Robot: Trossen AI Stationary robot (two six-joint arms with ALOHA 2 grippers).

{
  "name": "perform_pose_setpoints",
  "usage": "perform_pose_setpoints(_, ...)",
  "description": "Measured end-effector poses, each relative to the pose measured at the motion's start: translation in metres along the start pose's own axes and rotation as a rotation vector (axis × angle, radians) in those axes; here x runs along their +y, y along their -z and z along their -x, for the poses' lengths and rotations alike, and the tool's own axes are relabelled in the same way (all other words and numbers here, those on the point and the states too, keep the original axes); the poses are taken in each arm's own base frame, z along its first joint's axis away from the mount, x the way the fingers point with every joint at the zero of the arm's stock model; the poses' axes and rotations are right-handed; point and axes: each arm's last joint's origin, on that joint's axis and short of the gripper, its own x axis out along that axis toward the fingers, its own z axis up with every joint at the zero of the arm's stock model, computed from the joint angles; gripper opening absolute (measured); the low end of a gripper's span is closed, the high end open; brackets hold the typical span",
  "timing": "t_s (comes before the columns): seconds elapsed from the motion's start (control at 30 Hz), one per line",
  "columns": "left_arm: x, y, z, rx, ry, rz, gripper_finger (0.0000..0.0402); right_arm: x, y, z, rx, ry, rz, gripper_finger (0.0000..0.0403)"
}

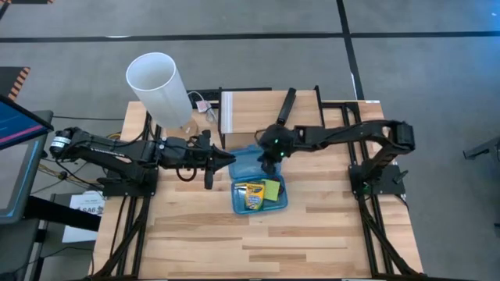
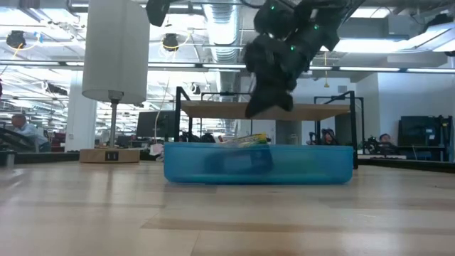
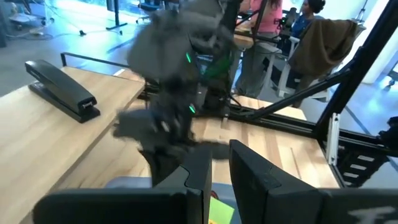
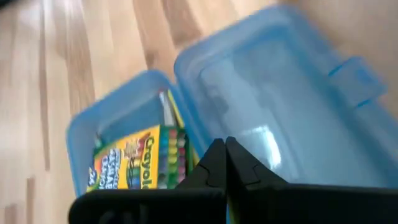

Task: Pack school essentials
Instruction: Close the blue supply box

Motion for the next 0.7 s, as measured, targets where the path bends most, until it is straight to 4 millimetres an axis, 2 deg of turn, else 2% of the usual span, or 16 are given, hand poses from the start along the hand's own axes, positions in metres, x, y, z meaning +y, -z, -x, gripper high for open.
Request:
perform_pose_setpoints(0.2,-0.001,0.0,0.0,0.008,0.032,0.02,0.0041,-0.011,-0.014,0.027,-0.093,0.013,-0.027,0.0005)
perform_pose_setpoints(0.33,-0.003,0.0,0.004,0.058,0.196,0.033,0.0041,-0.017,-0.018,0.037,-0.111,0.021,-0.044,0.0005)
perform_pose_setpoints(0.47,-0.002,0.006,0.005,0.124,0.188,0.08,0.0041,-0.017,-0.018,0.04,-0.112,0.021,-0.045,0.0005)
perform_pose_setpoints(0.7,-0.002,-0.002,0.004,0.028,0.139,0.087,0.0041,-0.016,-0.016,0.039,-0.097,0.019,-0.044,0.0005)
